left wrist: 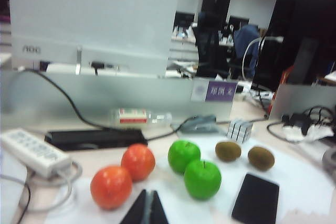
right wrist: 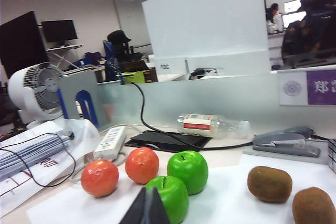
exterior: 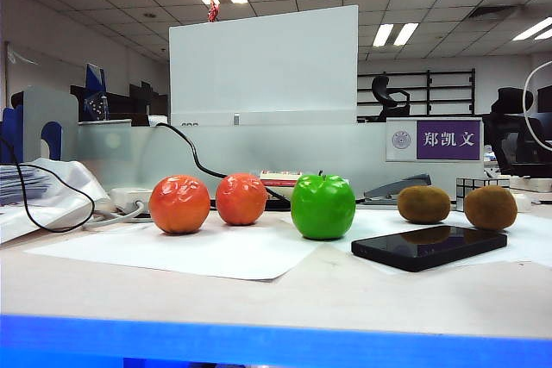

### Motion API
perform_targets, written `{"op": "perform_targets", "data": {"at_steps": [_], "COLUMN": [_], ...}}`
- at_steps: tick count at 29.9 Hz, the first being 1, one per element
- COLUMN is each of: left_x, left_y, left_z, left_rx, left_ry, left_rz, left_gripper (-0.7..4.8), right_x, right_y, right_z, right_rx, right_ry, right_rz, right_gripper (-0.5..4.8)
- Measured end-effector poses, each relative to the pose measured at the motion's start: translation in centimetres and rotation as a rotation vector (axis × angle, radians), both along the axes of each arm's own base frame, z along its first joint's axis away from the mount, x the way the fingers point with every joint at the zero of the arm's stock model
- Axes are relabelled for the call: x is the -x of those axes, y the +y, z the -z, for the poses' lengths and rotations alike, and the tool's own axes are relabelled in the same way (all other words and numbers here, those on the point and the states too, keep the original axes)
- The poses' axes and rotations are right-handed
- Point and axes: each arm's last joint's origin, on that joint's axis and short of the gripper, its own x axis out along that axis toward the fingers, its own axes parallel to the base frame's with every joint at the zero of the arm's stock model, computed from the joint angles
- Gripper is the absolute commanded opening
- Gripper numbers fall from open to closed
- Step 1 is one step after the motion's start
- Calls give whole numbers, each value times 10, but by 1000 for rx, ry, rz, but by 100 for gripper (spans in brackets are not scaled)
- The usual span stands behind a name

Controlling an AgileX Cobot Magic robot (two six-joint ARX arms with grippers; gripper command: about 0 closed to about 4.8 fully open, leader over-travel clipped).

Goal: Put the same fruits together.

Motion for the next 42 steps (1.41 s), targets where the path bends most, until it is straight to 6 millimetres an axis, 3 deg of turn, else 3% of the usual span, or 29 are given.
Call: {"op": "perform_targets", "data": {"at_steps": [9, 19, 42], "left_x": [-15, -27, -35], "left_y": [-8, -14, -18], "left_z": [27, 54, 92], "left_rx": [20, 92, 54], "left_ry": [5, 35, 180], "left_rz": [20, 36, 30], "left_gripper": [-6, -6, -3], "right_x": [-1, -5, -6], "right_y": [-3, -3, -3], "right_z": [0, 17, 20], "right_rx": [-30, -12, -8], "right_ry": [10, 125, 142], "right_rz": [126, 123, 113], "right_gripper": [-2, -2, 0]}}
